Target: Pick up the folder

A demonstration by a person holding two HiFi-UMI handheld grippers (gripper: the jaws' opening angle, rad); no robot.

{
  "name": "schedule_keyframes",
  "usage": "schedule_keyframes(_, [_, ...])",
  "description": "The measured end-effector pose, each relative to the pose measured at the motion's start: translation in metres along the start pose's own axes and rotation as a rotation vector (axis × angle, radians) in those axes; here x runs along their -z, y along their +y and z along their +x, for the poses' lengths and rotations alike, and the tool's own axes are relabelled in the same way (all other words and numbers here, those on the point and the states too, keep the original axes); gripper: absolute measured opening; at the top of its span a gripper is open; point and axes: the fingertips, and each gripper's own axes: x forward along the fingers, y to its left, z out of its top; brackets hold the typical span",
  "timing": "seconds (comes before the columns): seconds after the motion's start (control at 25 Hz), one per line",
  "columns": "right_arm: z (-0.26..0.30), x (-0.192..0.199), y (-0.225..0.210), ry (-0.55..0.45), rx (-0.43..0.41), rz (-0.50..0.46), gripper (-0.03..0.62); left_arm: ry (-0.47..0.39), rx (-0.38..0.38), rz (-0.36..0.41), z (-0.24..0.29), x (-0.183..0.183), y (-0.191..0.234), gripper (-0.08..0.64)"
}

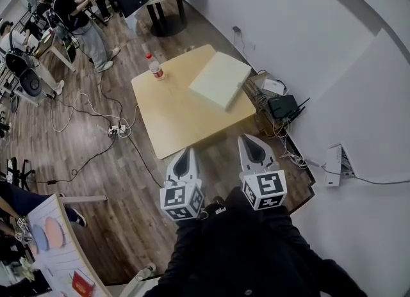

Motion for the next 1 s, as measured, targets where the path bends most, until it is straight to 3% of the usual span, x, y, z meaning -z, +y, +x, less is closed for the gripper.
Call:
schedule_keyframes(0.28, [0.006, 0.012, 0.000, 0.047, -0.010, -0.002, 0.023, 0.025, -0.018, -0.036, 0.003, 0.011, 0.011, 0.034])
schedule_keyframes(0.48, [0.032, 0.018, -0.019, 0.070, -0.020, 0.008, 0.023, 0.053, -0.032, -0.051, 0.033, 0.018, 0.015, 0.034])
schedule_keyframes(1.0, [0.181, -0.009, -0.130, 0.068, -0.126, 0.054, 0.023, 0.053, -0.073, -0.024, 0.221, -0.032, 0.009, 0.034])
